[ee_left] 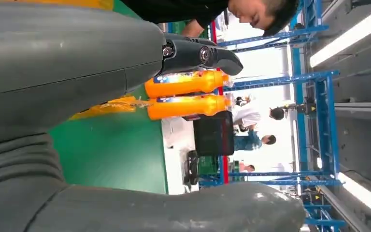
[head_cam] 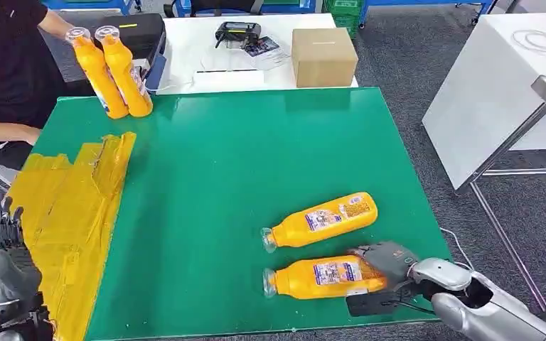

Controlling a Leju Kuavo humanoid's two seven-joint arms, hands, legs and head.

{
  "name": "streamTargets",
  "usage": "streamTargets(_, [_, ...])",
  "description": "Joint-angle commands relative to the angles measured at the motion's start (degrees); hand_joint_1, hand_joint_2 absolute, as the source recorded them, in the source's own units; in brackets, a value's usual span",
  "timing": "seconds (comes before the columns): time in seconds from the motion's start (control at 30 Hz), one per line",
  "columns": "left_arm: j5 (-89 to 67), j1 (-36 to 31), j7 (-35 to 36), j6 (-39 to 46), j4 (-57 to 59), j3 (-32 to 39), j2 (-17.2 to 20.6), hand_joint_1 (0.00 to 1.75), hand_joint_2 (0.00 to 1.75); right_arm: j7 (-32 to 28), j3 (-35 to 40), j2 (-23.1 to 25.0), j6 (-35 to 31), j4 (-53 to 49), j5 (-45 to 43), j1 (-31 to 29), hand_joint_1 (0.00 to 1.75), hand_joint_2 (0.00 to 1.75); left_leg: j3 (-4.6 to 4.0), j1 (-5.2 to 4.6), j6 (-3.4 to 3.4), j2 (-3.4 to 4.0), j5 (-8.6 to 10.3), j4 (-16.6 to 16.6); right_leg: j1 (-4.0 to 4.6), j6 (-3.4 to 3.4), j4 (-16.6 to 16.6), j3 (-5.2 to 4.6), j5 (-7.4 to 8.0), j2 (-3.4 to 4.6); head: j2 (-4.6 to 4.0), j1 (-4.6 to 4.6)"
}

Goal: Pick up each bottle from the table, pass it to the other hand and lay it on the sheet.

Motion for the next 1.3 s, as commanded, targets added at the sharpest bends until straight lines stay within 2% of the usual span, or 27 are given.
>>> streamTargets(0.03, [2.03,-1.45,2.21,-1.38,4.14,-1.77,0.83,0.00,0.00,-1.69,-3.70,12.47,-4.24,11.89,-3.86,2.62,1.75,1.75,0.10,0.15,-0.04,0.00,0.14,-0.23,0.17,-0.14,-0.34,0.17,0.18,-0.07,0.00,0.02])
streamTargets(0.13, [9.21,-1.94,6.34,-5.71,5.78,-3.23,1.60,0.00,0.00,-8.28,-11.05,20.70,-8.11,12.99,-10.63,4.26,1.75,1.75,0.24,0.17,-0.04,0.18,0.07,-0.19,0.18,-0.11,-0.24,0.23,0.14,0.14,0.00,0.02])
streamTargets(0.17, [10.17,-1.92,6.74,-6.09,6.00,-3.66,1.59,0.00,0.00,-8.64,-12.16,22.18,-8.46,12.96,-11.16,4.33,1.75,1.75,0.24,0.20,-0.06,0.30,0.13,-0.27,0.22,-0.16,-0.30,0.22,0.21,0.25,0.00,0.02])
streamTargets(0.2, [11.06,-1.47,7.55,-6.81,5.53,-4.67,1.66,0.00,0.00,-12.45,-16.23,25.80,-12.01,12.28,-13.43,5.60,1.75,1.75,0.25,0.19,-0.06,0.37,0.07,-0.18,0.20,-0.12,-0.20,0.19,0.15,0.34,0.00,0.00])
streamTargets(0.27, [11.05,-0.77,7.94,-6.44,4.51,-5.60,1.11,0.00,0.00,-10.82,-16.18,28.07,-11.83,11.66,-12.48,4.94,1.75,1.75,0.13,0.24,-0.09,0.43,0.15,-0.23,0.27,-0.20,-0.22,0.04,0.23,0.38,0.00,0.04])
streamTargets(0.3, [11.02,-0.38,8.06,-6.25,3.92,-6.07,0.89,0.00,1.75,-10.99,-17.00,29.00,-12.17,11.09,-12.74,5.21,1.75,1.75,0.13,0.24,-0.10,0.45,0.08,-0.18,0.26,-0.19,-0.14,0.03,0.17,0.43,0.00,0.00])
streamTargets(0.37, [12.52,0.89,9.92,-7.27,2.34,-8.52,0.02,0.00,1.75,-17.48,-22.40,34.78,-15.39,8.59,-15.47,6.56,1.75,1.75,0.00,0.21,-0.08,0.35,0.04,-0.08,0.23,-0.16,-0.01,-0.08,0.08,0.33,0.00,-0.02])
streamTargets(0.4, [12.35,1.20,10.18,-6.55,1.76,-9.38,-0.46,0.00,1.75,-16.28,-22.30,35.68,-14.76,7.52,-15.06,6.19,1.75,1.75,0.01,0.22,-0.08,0.35,0.01,-0.08,0.23,-0.14,-0.02,-0.05,0.05,0.35,0.00,-0.07])
streamTargets(0.5, [12.27,1.27,10.18,-6.38,1.68,-9.58,-0.49,0.00,1.75,-15.96,-22.37,35.65,-14.66,7.23,-14.99,6.21,1.75,1.75,-0.14,0.21,-0.05,0.12,0.00,-0.01,0.22,-0.07,0.07,-0.10,0.00,0.23,0.00,0.02])
streamTargets(0.87, [12.52,1.23,10.11,-6.08,1.87,-9.72,0.19,0.00,1.75,-16.04,-22.92,35.22,-14.58,7.03,-14.98,6.83,1.75,1.75,-0.43,0.12,-0.04,0.02,0.03,-0.02,0.05,-0.07,0.06,-0.36,0.00,0.12,0.00,0.00])
streamTargets(0.9, [14.33,0.93,10.36,-7.00,2.02,-11.00,-0.78,0.00,1.75,-22.28,-26.22,38.57,-11.81,6.06,-22.70,7.12,1.75,1.75,-0.39,0.12,-0.04,0.02,0.01,-0.01,0.07,-0.10,0.04,-0.31,-0.01,0.10,0.00,0.00])
streamTargets(0.93, [16.34,0.83,11.56,-7.51,2.12,-12.36,-1.64,0.00,1.75,-23.32,-27.41,40.33,-11.19,4.87,-25.19,6.89,1.75,1.75,-0.44,0.09,-0.05,0.00,0.03,-0.01,0.05,-0.08,0.07,-0.37,0.00,0.09,0.00,0.02])
streamTargets(1.07, [20.95,1.68,13.29,-7.86,1.70,-20.17,-2.69,0.00,1.75,-21.89,-27.78,45.49,-10.23,5.30,-28.78,2.71,1.75,1.75,-0.50,0.07,-0.06,0.15,-0.02,0.10,0.06,-0.12,0.20,-0.51,-0.03,0.22,0.00,0.00])
streamTargets(1.2, [24.55,1.01,13.79,-9.22,2.35,-28.28,-1.95,0.00,1.75,-21.49,-25.12,51.23,-10.77,17.15,-28.66,-4.15,1.75,1.75,-0.45,0.10,-0.02,0.15,0.03,0.04,0.09,-0.07,0.11,-0.46,0.04,0.23,0.00,0.00])
streamTargets(1.3, [25.93,-0.47,14.30,-9.82,3.28,-31.77,-1.89,0.00,1.75,-21.26,-22.14,55.29,-10.52,25.88,-28.38,-7.48,1.75,1.75,-0.43,0.12,-0.05,0.31,0.04,0.00,0.12,-0.09,0.10,-0.46,0.08,0.38,0.00,0.00])
